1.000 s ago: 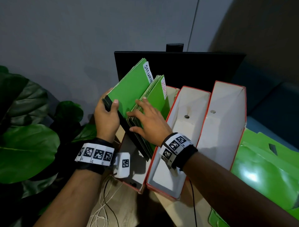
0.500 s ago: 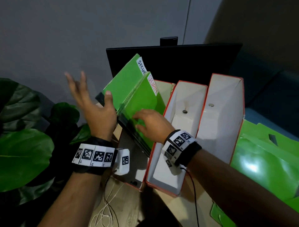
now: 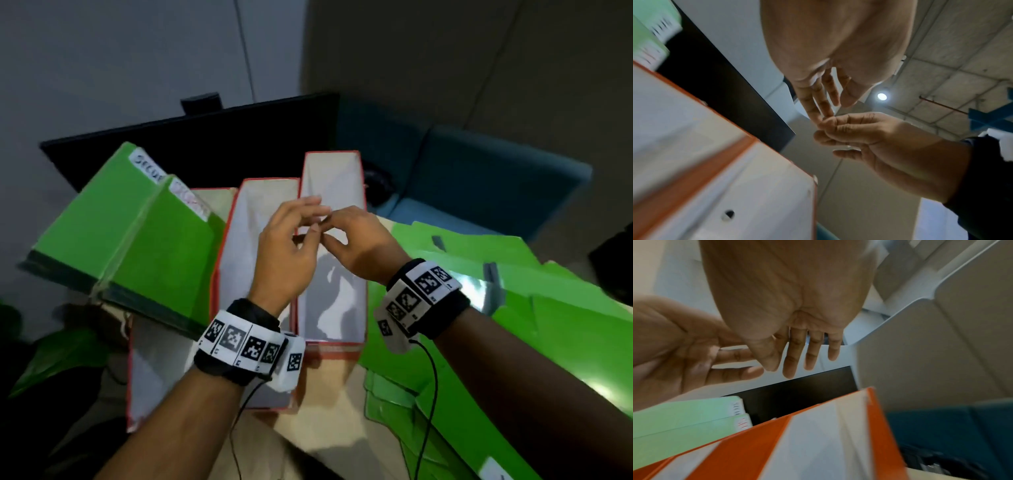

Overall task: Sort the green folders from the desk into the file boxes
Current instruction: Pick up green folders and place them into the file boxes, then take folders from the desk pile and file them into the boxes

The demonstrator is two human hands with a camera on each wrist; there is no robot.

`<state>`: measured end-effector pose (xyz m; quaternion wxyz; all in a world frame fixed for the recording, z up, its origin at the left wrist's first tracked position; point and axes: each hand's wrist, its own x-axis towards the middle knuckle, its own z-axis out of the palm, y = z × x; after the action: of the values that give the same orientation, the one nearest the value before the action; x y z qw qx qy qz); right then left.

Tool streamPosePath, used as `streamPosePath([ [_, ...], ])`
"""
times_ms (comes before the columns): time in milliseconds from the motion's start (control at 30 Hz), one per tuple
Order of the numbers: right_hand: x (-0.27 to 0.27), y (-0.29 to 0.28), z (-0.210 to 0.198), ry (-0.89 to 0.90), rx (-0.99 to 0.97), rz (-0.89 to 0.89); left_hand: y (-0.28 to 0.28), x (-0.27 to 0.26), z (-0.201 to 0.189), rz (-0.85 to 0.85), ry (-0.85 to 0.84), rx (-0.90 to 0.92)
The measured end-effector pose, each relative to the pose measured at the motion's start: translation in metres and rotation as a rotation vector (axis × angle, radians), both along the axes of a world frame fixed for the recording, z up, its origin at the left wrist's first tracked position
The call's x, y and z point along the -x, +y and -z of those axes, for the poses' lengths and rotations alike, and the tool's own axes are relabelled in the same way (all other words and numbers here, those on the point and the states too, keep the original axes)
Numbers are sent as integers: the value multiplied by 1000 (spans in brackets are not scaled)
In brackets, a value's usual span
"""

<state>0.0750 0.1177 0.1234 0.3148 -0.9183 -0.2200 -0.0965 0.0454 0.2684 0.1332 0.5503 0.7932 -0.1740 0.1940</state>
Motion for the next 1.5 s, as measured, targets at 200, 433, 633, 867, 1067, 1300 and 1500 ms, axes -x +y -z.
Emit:
streamPosePath([
  [200,52,-112,32,133,-22,278,-106,13,49,197,191,25],
  [433,131,-207,85,553,133,432,-196,47,111,436,425,-269],
  [633,191,-267,129,703,225,620,-225,70,161,507,727,-653],
  [867,225,-305,166,832,299,727,-240,83,181,473,780,-722],
  [1067,241,-315,180,830,208,715,-251,78,184,469,833,-732],
  [1300,256,-286,185,835,293,514,-262,87,191,506,718,-822],
  [1500,253,-262,178,706,-9,383,-266,102,198,616,592,-978],
])
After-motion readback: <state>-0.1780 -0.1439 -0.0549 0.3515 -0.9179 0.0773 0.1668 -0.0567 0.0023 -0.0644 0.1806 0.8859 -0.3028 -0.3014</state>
